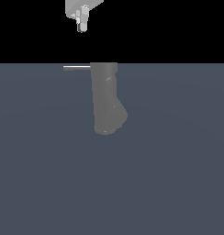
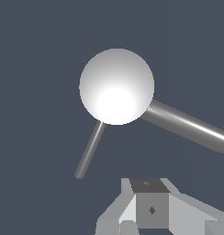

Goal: Turn on the faucet by rotating a designated handle.

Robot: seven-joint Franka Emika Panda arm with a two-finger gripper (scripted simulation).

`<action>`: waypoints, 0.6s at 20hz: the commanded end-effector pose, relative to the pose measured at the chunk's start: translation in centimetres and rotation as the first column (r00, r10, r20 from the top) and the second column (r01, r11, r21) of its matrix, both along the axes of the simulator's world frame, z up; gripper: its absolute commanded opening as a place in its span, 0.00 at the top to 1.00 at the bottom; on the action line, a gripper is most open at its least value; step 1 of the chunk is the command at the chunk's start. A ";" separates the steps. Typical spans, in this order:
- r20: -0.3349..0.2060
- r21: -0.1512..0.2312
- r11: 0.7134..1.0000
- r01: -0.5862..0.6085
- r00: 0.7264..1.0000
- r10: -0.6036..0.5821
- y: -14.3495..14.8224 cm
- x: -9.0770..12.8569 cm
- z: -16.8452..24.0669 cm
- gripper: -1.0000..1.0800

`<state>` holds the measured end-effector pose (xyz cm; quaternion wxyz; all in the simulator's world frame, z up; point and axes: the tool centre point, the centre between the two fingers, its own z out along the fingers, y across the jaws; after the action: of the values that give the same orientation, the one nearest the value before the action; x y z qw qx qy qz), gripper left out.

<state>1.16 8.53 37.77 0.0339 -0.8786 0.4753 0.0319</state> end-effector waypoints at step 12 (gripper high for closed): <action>0.003 -0.061 0.956 0.286 0.958 -0.286 4.8 5.9 -7.3 1.00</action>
<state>6.47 12.87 31.24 0.0120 -0.8099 0.5862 0.0179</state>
